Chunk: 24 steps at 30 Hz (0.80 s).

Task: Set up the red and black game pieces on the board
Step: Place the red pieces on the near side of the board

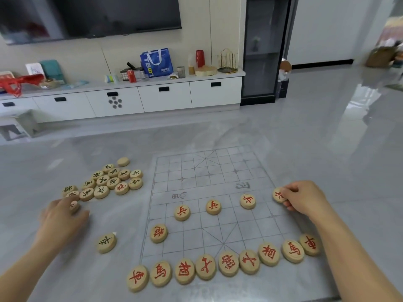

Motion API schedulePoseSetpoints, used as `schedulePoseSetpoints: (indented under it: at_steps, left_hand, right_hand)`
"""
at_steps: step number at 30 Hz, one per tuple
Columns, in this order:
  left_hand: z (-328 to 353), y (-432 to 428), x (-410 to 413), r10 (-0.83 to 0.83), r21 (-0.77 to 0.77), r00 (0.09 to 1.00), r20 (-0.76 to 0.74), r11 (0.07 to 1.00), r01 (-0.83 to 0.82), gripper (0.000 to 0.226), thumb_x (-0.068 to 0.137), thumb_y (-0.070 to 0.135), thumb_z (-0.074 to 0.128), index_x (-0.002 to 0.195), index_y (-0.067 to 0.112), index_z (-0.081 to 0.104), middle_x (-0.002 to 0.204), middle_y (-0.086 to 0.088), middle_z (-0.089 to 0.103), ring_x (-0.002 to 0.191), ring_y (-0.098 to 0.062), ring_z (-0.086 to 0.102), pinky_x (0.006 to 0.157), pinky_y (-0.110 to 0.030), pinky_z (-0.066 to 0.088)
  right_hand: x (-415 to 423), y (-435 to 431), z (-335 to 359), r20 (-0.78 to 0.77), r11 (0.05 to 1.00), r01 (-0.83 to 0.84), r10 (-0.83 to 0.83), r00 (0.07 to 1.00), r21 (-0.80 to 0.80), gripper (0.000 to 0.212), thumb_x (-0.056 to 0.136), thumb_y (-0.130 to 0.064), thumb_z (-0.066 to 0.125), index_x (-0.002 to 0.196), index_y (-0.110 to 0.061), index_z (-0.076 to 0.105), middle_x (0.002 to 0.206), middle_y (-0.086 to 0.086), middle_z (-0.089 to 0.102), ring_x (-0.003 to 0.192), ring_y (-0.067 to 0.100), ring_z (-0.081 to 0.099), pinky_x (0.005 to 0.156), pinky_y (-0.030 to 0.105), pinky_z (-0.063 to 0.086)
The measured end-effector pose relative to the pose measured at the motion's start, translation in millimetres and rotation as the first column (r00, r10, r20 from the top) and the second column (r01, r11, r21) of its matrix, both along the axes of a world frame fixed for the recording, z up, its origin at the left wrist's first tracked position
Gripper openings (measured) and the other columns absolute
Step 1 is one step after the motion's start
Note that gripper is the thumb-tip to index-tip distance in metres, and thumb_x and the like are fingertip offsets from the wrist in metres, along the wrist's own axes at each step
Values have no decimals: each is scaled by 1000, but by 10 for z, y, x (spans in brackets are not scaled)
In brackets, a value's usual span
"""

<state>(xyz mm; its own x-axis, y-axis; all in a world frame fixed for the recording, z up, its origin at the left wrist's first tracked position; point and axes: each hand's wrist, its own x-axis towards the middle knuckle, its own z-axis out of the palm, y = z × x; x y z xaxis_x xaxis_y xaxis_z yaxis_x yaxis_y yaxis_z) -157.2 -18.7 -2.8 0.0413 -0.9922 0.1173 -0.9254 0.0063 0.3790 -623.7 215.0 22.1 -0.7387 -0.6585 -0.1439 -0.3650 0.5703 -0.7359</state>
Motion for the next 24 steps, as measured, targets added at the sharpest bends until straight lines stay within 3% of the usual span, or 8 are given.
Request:
schedulePoseSetpoints:
  at_steps: [3,5,9,13,17,21,23,24]
  left_hand:
    - [-62,-27,65,-3,30,999,47,1000,2,56,75,35,58,126,12,58,127,-25,52,121,-45,39,101,-50,31]
    - [-89,-32,95,-24,37,997,69,999,22,50,73,35,57,115,8,64,120,-25,55,117,-43,42,97,-47,32]
    - [-146,-104,200,-14,51,998,64,999,10,46,78,25,67,121,11,61,125,-23,53,120,-42,41,100,-50,33]
    - [-195,-174,247,4,13,998,66,1000,-5,48,80,18,70,125,6,58,127,-26,52,122,-43,42,101,-51,33]
    - [-231,-194,254,-20,9,998,67,1000,20,47,80,18,69,124,5,59,126,-24,53,117,-42,47,99,-49,37]
    - [-165,-151,191,7,36,999,-31,999,-6,49,76,19,66,123,8,58,124,-19,54,114,-36,49,94,-44,43]
    - [-135,-154,196,48,41,992,-117,998,-43,50,72,21,67,120,9,58,121,-18,55,109,-34,53,91,-42,46]
    - [-120,-151,199,62,42,986,-153,998,-56,50,71,21,68,119,9,58,120,-17,56,107,-33,54,90,-41,47]
  right_hand:
    - [-22,9,-20,-11,998,-21,21,1000,55,13,92,-19,56,85,-17,66,64,3,68,58,15,64,63,27,48]
    - [-26,21,-16,-28,993,-25,29,999,115,13,90,-21,59,93,-12,68,72,4,69,67,19,65,70,29,50]
    - [3,40,39,-23,981,-70,75,997,181,43,82,-33,68,120,-13,58,114,7,63,101,24,59,82,31,43]
    - [65,27,4,-88,963,-115,139,986,243,50,83,-30,67,129,-18,52,129,8,55,110,25,54,80,29,39]
    - [92,27,-6,-159,959,-114,159,974,261,45,84,-29,63,127,-18,54,129,10,55,109,27,54,76,29,38]
    - [107,79,32,-153,966,-61,102,983,251,57,78,-37,70,128,-17,52,126,18,54,106,36,54,73,35,41]
    - [168,72,48,-135,981,15,12,991,193,60,75,-33,74,126,-12,53,116,23,56,99,42,54,75,44,43]
    - [176,56,1,-51,991,1,6,999,133,54,75,-29,75,121,-9,55,104,22,58,94,43,53,77,49,43]
